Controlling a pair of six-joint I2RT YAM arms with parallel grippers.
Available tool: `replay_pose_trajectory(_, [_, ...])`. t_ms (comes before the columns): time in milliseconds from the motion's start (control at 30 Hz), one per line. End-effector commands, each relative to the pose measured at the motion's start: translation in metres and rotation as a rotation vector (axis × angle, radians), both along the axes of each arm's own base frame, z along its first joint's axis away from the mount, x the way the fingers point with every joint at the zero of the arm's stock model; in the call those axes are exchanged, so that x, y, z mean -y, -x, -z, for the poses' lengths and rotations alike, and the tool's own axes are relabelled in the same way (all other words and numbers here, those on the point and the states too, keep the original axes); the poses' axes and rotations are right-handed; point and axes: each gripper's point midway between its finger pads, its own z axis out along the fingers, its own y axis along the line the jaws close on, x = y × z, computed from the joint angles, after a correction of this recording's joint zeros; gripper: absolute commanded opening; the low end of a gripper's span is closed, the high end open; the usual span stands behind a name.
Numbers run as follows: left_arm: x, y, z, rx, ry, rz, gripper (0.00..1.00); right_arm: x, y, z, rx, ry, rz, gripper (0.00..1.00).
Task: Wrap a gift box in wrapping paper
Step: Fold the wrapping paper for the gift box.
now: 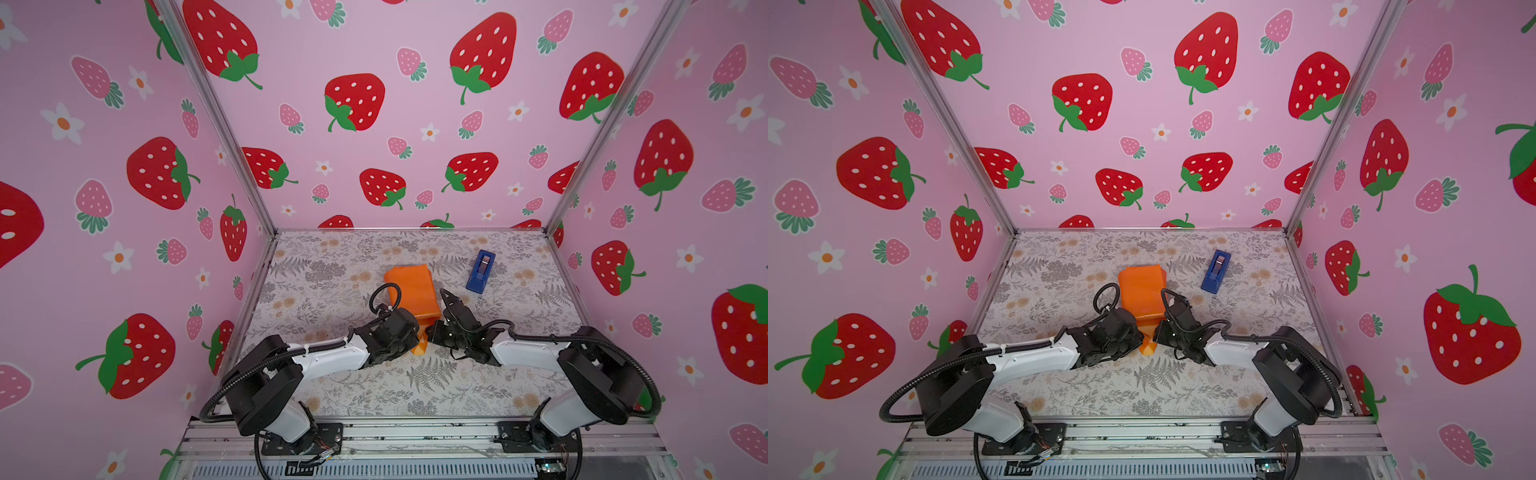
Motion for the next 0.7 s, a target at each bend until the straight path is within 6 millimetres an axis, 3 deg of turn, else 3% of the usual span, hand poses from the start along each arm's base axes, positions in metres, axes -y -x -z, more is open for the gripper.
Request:
replay_pose_trajectory(0, [-0.007,-0.012,-0.011,0.032,-0.024,-0.073,0.32,-0.006,0.004,-0.013,0.008,-0.052,0.005,0.02])
replay_pose_trajectory(200, [-0.002,-0.018,-0.008,0.046,-0.015,-0.071,0.3,-0.009,0.007,-0.013,0.003,-0.057,-0.001,0.02])
replay_pose_trajectory(667, [-0.011,-0.018,0.007,0.018,-0.052,-0.089,0.23,-0.01,0.009,-0.014,0.0,-0.061,-0.003,0.01])
